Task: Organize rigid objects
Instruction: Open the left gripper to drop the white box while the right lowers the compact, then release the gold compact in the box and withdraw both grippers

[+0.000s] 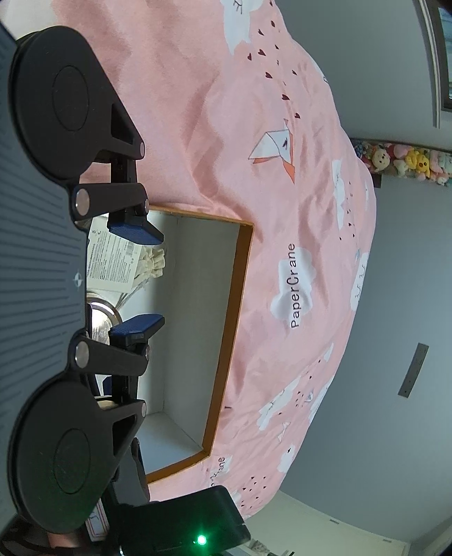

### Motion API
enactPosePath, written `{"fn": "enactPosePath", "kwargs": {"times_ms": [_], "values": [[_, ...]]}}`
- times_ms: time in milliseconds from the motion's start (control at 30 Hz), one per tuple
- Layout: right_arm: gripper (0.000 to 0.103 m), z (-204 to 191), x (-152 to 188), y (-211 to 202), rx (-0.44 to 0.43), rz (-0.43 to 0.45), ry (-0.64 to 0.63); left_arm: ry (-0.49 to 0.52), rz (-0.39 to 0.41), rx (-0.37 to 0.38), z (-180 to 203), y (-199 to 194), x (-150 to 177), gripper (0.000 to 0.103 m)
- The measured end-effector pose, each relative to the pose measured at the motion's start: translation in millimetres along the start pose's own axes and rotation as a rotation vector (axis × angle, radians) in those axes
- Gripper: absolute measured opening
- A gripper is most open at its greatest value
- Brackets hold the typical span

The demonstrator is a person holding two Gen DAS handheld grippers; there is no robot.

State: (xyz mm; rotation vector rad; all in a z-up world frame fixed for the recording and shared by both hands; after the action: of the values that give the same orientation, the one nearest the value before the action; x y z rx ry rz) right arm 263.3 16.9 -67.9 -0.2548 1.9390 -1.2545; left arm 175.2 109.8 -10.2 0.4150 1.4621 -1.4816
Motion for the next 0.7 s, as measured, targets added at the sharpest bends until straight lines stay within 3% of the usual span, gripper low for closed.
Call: {"fn": "enactPosePath", "kwargs": {"times_ms": [400,700], "values": [[0.088,-16.3,17.6,-56.3,0.052,0.135,-0.084,0.048,0.04,0.051,19.5,-32.8,-1.1,0.059],[0.088,-17.4,51.6,-120.6,0.118,0.341,-0.027,0.105,0.079,0.121,39.0,-74.5,7.6,0.06]]}}
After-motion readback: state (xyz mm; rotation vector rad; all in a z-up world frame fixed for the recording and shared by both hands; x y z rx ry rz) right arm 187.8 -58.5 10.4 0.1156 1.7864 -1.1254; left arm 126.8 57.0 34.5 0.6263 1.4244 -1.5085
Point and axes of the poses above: each gripper's, at about its wrist camera, not at the fingertips, and y roughly the way its jaws point, z to its right, x to its underside, the point moved 4 cm from there along y, roughly the way its jaws point, and after that the axes turned 8 degrees about z, right-handed, at the moved point
